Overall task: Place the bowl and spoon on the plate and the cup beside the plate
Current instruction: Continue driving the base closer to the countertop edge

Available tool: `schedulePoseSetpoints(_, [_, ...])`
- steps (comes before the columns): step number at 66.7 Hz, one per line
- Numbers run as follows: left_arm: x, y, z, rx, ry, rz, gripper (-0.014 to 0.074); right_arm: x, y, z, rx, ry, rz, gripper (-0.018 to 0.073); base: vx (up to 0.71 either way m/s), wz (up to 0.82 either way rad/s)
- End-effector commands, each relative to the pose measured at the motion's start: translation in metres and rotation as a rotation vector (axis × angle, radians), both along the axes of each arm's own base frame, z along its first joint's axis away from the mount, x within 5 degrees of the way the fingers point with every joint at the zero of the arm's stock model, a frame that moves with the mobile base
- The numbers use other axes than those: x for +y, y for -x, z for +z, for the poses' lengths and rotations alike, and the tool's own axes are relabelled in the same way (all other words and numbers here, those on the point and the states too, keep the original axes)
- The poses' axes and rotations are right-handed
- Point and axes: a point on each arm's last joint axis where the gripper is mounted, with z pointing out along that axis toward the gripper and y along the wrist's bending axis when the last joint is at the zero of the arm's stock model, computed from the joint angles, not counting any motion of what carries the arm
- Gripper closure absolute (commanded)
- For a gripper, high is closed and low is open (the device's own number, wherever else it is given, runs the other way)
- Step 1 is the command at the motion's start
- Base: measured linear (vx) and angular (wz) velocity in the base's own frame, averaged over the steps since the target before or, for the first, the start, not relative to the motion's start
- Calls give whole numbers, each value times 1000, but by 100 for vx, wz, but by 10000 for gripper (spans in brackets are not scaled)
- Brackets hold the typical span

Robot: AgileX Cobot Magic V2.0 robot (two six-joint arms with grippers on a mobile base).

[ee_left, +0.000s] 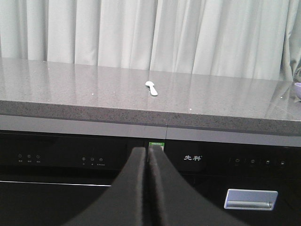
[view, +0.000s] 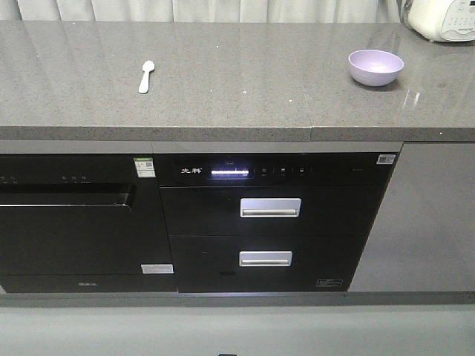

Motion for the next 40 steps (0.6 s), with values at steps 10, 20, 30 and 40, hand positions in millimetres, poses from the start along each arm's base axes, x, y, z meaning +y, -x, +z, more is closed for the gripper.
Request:
schedulePoseSetpoints(10, [-2, 0, -3, -60, 16, -18, 602, 2, 0, 1, -64, 11, 19, 489, 6, 2])
schedulePoseSetpoints(20, [-2, 0, -3, -60, 16, -18, 602, 2, 0, 1, -64, 11, 19, 489, 6, 1])
schedulePoseSetpoints(30, [-2, 0, -3, -60, 16, -18, 602, 2, 0, 1, -64, 11, 19, 489, 5, 1])
schedulePoseSetpoints(40, [-2, 0, -3, -60, 16, -18, 602, 2, 0, 1, -64, 11, 19, 489, 5, 2])
